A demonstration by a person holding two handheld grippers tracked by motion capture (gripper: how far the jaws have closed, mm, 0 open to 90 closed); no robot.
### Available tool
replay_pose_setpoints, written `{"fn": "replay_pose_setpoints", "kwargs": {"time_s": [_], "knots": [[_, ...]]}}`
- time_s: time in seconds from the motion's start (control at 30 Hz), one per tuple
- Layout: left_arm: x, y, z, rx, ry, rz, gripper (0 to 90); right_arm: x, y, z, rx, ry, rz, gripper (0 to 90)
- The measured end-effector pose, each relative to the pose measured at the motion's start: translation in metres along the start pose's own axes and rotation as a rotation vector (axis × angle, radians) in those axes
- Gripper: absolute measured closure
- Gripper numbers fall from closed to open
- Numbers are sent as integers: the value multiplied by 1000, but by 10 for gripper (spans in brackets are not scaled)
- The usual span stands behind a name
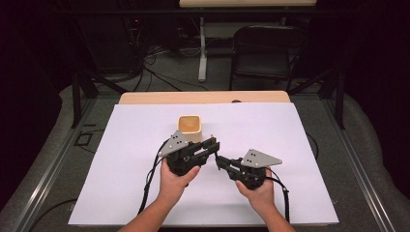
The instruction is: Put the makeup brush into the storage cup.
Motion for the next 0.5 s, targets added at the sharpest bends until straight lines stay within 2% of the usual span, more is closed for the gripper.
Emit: {"fn": "replay_pose_setpoints", "kwargs": {"time_s": [0.5], "knots": [[0, 1, 0, -9, 7, 0, 821, 0, -1, 1, -6, 3, 0, 844]]}}
Point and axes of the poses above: each handheld gripper's, and its own axes: y roughly backward along the jaws, z roughly out of its underside, x roughly to its right, the point moved 6 cm from there along -y, roughly forward along the jaws, and after that the axes turned 8 degrees about -x, right-handed, at the moved point
